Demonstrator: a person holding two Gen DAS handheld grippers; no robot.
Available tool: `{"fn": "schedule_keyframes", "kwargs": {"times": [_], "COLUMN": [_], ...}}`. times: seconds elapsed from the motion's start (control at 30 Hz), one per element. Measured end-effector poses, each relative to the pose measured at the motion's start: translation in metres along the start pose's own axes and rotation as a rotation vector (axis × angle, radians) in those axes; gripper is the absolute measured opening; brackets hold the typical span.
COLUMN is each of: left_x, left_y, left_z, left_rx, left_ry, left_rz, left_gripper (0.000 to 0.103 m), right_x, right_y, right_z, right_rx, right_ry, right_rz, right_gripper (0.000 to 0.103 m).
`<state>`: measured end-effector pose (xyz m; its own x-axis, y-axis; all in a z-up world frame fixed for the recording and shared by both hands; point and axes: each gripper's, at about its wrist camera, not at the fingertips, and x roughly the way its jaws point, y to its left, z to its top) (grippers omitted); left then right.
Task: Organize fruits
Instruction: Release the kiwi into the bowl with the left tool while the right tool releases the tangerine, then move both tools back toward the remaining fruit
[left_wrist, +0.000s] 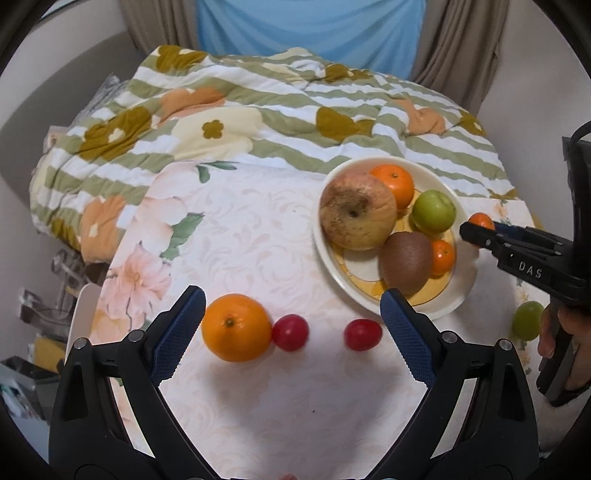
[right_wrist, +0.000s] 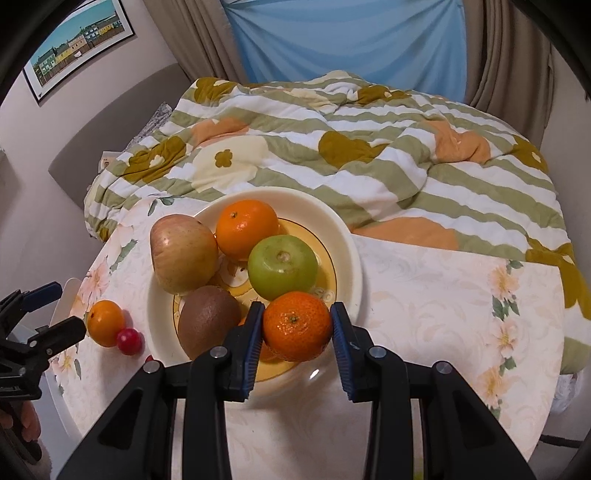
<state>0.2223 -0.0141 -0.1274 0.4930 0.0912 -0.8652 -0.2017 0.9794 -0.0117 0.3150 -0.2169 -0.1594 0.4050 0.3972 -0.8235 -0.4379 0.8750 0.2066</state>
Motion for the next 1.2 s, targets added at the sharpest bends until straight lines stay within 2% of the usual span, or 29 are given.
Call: {"fn": "schedule_keyframes", "kwargs": {"times": [0.2, 0.23, 0.27, 0.3, 0.33, 0.37, 0.53, 0.8, 1.2], "left_x": [0.002, 0.002, 0.001, 0.001, 0.0, -0.001, -0.012, -0.045, -0.073], "left_y": [0.004, 0.004, 0.005, 0.006, 0.006, 0.007, 0.012, 0.03, 0.067], "left_z": [-0.003, -0.003, -0.003, -0.003, -0.004, -0.004, -0.005, -0.004, -0.02], "left_rx": [-0.022, -0.025, -0.026, -0.028, -0.03, -0.032, -0.033, 0.024, 0.098], "left_ry": [0.003, 0.003, 0.002, 0.002, 0.002, 0.001, -0.015, -0.067, -0.104], "left_rz": [0.012, 0.015, 0.017, 0.019, 0.02, 0.021, 0.013, -0.029, -0.073], "left_gripper": [0.103, 0.103, 0.103, 0.103, 0.103, 0.103, 0.103, 0.103, 0.103], "right_x": [0.006, 0.005, 0.004, 0.003, 0.001, -0.002, -0.018, -0.073, -0.11], "right_y": [0.001, 0.001, 0.001, 0.002, 0.001, 0.001, 0.005, 0.024, 0.051], "right_z": [0.004, 0.004, 0.004, 0.005, 0.005, 0.005, 0.005, -0.003, -0.033], "right_rx": [-0.009, -0.009, -0.011, -0.013, -0.014, -0.017, -0.043, -0.022, 0.083], "right_ry": [0.01, 0.007, 0.002, -0.006, -0.013, -0.027, -0.068, -0.158, -0.13], "right_rz": [-0.008, -0.007, -0.003, 0.002, 0.004, 0.003, -0.034, -0.114, -0.152], "right_gripper": [0.033, 0.036, 0.054, 0.064, 0.083, 0.091, 0.091, 0.092, 0.092]}}
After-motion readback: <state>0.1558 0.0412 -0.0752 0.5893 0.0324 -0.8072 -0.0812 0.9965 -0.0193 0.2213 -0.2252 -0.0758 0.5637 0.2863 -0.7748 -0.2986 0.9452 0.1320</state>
